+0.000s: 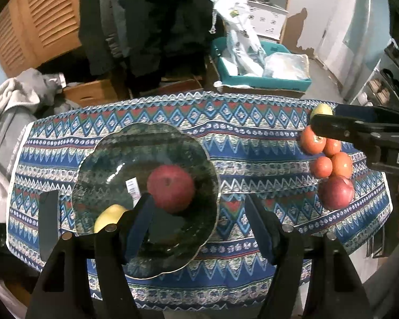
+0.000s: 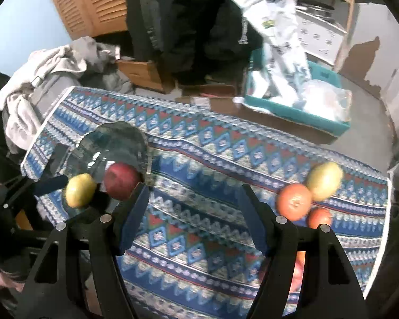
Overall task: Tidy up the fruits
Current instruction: 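Move both open tools back over the fruit pile, then grasp the large orange grapefruit with the right tool and lift it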
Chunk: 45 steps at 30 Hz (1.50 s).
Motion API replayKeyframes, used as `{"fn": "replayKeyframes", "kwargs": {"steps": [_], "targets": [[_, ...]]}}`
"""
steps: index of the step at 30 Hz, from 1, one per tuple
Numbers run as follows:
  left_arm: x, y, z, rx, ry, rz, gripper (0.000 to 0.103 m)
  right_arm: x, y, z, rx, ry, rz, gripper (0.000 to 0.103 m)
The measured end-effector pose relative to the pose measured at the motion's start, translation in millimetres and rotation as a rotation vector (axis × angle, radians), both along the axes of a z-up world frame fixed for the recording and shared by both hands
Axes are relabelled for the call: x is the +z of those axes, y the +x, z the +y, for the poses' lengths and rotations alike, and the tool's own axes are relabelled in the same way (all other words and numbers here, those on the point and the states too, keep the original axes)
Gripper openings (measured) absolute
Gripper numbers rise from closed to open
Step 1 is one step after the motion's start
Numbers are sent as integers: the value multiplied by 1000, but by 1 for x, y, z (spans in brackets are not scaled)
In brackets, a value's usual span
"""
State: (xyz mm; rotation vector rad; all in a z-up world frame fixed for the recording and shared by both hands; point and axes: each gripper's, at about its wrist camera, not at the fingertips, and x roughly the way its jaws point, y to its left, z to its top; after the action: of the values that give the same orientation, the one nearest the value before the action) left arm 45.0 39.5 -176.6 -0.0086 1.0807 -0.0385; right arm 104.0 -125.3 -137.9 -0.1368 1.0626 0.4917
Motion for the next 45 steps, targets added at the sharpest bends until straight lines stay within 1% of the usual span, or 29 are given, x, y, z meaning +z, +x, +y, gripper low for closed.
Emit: {"fn": "replayKeyframes", "kwargs": {"steps": [2, 6, 11, 15, 18, 24, 29, 33, 38, 45], "targets": [[-1, 3, -8, -16, 0, 6, 72, 0, -1, -12, -16, -8, -9, 71], [-3, 8, -24, -39, 5, 14, 72, -3, -1, -38, -56, 7, 4, 71], [-5, 14, -49, -84, 14, 22, 72, -9, -4, -69, -95, 1, 11, 71], [-7, 17, -68, -112, 8, 24, 73, -16, -6, -92, -136, 0, 29, 71], [-10, 22, -84, -136, 20, 27, 73, -24, -7, -106, -154, -9, 41, 71], [-18, 32, -107, -175, 7, 45, 73, -40, -6, -135, -200, -15, 72, 71], [-27, 45, -127, -211, 27, 60, 73, -57, 3, -161, -247, -25, 114, 71], [-40, 54, -139, -234, 31, 85, 73, -80, 11, -179, -276, -30, 173, 71], [-57, 64, -150, -247, 27, 117, 73, -106, 17, -191, -295, -42, 220, 71], [-74, 74, -157, -257, 35, 144, 73, -127, 24, -201, -305, -19, 268, 71]]}}
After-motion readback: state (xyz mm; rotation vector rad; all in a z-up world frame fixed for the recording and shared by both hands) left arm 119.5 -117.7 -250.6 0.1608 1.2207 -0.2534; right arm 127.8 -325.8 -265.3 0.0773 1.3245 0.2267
